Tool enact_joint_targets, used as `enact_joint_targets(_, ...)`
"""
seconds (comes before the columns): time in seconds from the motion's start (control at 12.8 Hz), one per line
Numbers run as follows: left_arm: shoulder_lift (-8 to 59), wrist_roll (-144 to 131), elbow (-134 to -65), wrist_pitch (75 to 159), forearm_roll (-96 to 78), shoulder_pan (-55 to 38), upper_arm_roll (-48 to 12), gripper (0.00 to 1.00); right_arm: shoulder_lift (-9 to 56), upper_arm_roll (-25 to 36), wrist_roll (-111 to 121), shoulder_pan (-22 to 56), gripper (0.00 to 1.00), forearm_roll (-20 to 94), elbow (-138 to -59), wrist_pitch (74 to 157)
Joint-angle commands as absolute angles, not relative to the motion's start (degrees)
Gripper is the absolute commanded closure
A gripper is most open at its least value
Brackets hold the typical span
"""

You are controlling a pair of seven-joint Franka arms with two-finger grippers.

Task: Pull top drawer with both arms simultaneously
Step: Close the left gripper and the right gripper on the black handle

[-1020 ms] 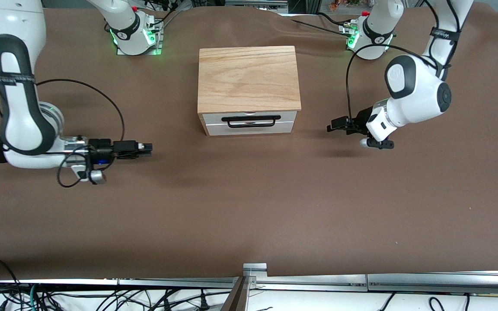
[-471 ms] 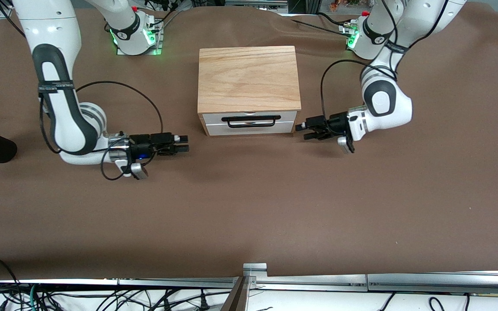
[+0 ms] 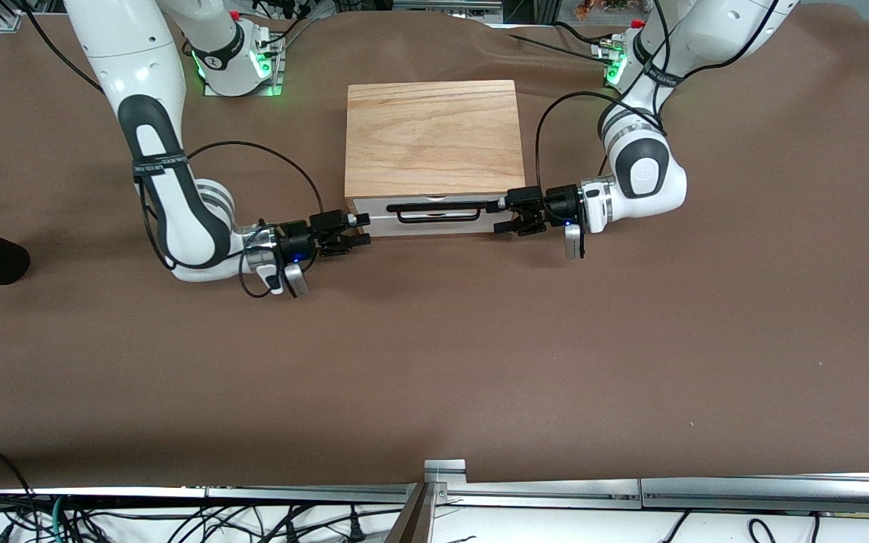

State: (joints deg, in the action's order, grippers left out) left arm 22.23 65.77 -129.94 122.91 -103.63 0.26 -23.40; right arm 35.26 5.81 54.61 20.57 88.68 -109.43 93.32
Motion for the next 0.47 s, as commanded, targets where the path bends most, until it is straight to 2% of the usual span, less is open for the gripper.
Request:
enact_joint_targets(0.0, 25.13, 68.29, -127.28, 122.26, -105.56, -0.26, -23.82, 0.00, 36.29, 4.31, 59.75, 20.57, 0.00, 92.19, -111.00, 92.64)
enact_joint_targets(0.08, 25.57, 68.38, -127.00, 122.34, -105.56, -0.52, -23.82, 0.00, 36.91, 3.44, 61.16, 20.57, 0.00, 93.15, -111.01, 92.72)
enact_joint_targets(0.24, 26.45, 68.29, -126.21, 122.34, -105.56, -1.23, -23.82, 0.07, 37.44, 2.21, 62.22, 20.57, 0.00, 94.83, -111.01, 92.72)
enact_joint_targets(0.39, 27.16, 68.38, -126.21, 122.34, -105.56, -1.67, -23.82, 0.08, 37.79, 1.50, 63.71, 21.09, 0.01, 97.46, -110.92, 92.72)
